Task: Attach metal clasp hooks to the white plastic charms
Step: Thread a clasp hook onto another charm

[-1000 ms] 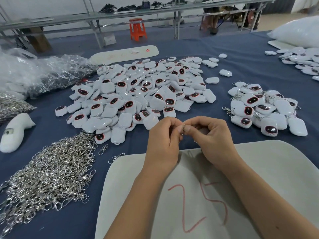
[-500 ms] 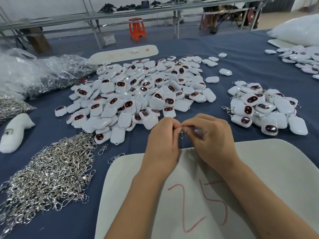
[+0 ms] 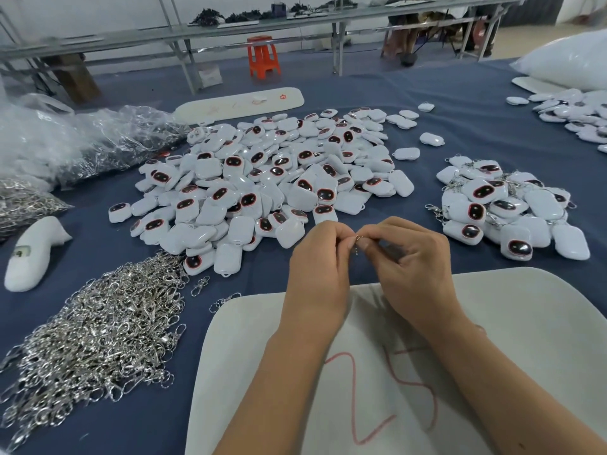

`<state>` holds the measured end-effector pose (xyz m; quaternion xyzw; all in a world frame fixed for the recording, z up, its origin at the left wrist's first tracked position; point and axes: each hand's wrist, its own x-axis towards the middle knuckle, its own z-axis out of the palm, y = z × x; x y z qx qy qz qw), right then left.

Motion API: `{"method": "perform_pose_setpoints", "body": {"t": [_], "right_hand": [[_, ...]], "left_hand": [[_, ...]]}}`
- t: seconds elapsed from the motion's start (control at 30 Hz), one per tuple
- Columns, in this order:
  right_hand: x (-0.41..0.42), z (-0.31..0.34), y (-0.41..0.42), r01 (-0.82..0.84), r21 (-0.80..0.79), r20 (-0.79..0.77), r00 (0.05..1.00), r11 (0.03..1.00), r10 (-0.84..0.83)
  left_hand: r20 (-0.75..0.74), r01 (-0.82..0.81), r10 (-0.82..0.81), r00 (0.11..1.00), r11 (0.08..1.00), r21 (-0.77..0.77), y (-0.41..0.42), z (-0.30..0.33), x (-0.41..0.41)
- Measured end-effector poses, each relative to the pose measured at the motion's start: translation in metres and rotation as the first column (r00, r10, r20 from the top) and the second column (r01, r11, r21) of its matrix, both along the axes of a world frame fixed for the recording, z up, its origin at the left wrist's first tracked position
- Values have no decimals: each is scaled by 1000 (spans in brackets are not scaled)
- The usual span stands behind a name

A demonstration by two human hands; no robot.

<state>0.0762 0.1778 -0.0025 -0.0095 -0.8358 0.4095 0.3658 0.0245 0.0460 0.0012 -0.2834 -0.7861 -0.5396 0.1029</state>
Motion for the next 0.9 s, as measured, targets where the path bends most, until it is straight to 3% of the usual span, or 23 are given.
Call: {"method": "perform_pose_setpoints", "body": {"t": [0.37,0.6,0.67,0.77,0.9], "right_hand": [[0,0,-9,-51,-266,8,998,963,55],[-1,3,-11,-47,-347,93,992,937,84],[-4,3,-8,4,-473,98,994,881,48],[-5,3,0,5,-702,90,992,712,82],[0,5,8,-4,-664,74,995,748,71]], "left_hand": [[42,5,-11,999,991,131,8,-1,0],[-18,-23,24,1000,996,88,2,-1,-2],[-28,-22,24,999,998,62,0,-1,-1],[-29,-3,4,1000,1000,9,-1,-2,0],[-44,39,-42,998,997,-72,0,-2,2]]}}
